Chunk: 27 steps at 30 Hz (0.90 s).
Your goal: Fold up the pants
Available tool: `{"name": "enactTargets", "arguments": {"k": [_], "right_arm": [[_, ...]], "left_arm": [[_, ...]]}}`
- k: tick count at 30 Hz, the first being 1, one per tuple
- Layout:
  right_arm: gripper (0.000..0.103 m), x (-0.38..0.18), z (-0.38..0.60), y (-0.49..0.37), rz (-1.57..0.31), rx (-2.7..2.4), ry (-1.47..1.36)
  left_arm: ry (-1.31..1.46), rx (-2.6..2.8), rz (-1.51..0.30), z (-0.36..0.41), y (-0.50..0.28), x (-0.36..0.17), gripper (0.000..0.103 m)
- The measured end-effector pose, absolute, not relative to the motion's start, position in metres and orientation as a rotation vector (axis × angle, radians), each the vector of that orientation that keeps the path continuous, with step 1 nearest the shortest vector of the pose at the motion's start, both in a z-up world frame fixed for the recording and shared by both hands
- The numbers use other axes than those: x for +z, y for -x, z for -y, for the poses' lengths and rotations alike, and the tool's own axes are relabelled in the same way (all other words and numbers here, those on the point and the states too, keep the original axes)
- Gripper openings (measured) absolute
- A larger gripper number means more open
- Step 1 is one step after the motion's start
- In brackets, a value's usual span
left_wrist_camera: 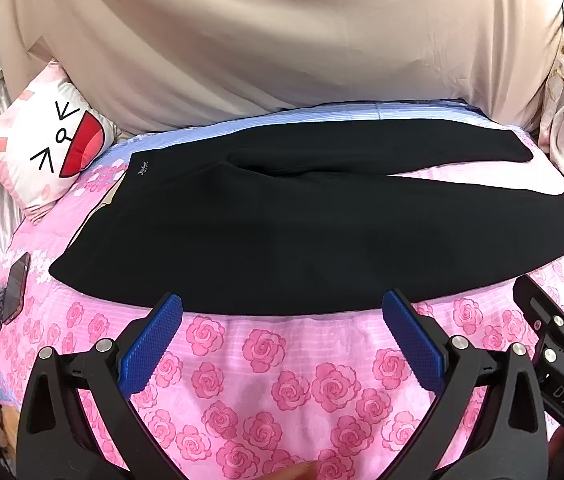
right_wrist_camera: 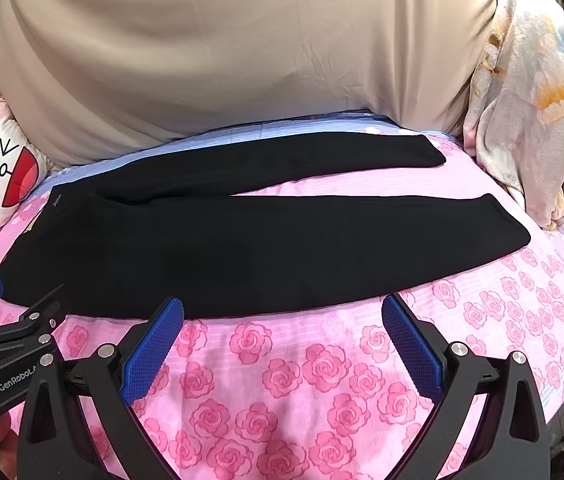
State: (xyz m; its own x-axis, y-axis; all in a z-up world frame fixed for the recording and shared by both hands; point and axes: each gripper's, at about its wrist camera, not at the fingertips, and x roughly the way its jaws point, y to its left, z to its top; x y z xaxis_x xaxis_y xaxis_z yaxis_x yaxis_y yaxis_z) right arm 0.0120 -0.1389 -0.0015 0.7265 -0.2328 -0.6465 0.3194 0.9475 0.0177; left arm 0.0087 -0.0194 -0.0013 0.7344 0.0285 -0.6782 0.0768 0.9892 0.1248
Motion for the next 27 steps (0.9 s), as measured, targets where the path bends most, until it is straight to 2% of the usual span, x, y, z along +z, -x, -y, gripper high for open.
{"name": "enactTargets", "arguments": {"k": [27], "right_arm": [[0.098, 0.009, 0.129, -0.003, -0.679, -0.295, -0.106]], "left_arm": [[-0.141, -0.017, -0.741, 0.016, 0.001, 0.006, 0.098]]}}
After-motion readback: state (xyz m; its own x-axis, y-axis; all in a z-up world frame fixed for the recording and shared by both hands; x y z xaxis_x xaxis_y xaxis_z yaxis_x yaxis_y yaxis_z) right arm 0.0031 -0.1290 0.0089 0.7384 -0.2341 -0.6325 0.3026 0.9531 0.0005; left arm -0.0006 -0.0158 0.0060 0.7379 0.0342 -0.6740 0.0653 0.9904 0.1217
